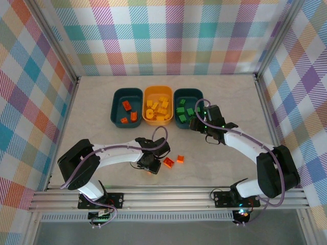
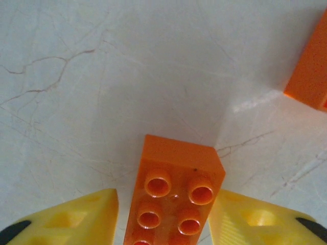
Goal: Sort the legos into containers by color
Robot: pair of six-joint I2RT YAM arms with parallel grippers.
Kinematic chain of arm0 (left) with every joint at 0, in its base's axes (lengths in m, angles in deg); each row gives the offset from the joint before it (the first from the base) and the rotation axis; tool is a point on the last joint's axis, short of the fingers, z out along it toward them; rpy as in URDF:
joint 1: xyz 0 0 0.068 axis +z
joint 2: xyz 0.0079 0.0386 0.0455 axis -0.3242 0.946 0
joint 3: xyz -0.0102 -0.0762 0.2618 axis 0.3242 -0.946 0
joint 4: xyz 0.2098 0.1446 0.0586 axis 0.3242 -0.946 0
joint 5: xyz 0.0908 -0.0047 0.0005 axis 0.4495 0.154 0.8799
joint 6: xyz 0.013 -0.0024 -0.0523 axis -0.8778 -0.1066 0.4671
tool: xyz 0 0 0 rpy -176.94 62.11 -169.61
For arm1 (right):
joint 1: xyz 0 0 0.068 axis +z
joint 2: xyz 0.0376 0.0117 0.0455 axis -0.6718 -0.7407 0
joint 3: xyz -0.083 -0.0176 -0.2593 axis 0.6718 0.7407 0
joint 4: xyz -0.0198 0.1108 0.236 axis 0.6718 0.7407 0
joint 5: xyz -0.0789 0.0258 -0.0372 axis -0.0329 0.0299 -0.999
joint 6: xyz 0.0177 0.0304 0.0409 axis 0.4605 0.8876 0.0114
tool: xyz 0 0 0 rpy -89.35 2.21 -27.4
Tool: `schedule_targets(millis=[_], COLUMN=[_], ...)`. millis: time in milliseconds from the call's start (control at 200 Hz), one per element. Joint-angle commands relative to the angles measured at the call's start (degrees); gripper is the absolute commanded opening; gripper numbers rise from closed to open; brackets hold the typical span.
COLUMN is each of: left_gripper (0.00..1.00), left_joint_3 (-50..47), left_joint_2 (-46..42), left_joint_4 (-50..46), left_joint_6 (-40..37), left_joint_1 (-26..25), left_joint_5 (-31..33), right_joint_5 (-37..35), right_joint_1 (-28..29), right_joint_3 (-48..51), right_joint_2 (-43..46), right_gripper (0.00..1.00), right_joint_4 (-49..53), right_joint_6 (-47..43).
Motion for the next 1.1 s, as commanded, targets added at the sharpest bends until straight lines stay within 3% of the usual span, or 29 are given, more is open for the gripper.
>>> schedule_targets(millis=[0,220,335,480,660,745,900,1095], left_gripper=[0.40,0.31,0.28,0.27,0.28,0.31,0.32,0.33], left_joint_3=[1.25,6.41,10.34,14.83,17.55,21.25,33.87,40.62], left_joint_2=[1.00,-1.43,-3.62,-6.09,-5.80,-2.22,11.10,20.22], left_joint_4=[-0.16,-4.94,-7.05,-5.87,1.05,3.01,-1.63,-1.41], left_joint_6=[0.65,0.25,-0.65,-1.42,2.88,4.21,3.35,6.21], left_joint_1=[-0.55,-0.30,2.25,12.45,32.05,38.52,44.04,46.64], left_joint_5=[3.16,8.83,12.10,11.15,-1.10,-5.22,-7.06,-9.43], right_joint_5=[1.63,3.16,4.21,5.77,8.31,8.98,10.21,12.52], right_joint_1=[0.34,0.37,0.35,0.40,0.60,0.69,1.03,2.40], right_joint_3=[0.41,0.46,0.12,-0.03,0.48,0.78,0.58,0.48], right_joint_2=[-0.35,0.20,0.38,1.15,3.04,4.03,5.58,7.10], right_gripper=[0.66,0.65,0.65,0.65,0.65,0.65,0.65,0.65], right_joint_4=[-0.96,-1.43,-1.32,-1.51,-0.99,-0.21,1.32,3.13], right_joint_6=[0.05,0.17,0.13,0.54,1.12,0.96,0.78,0.14])
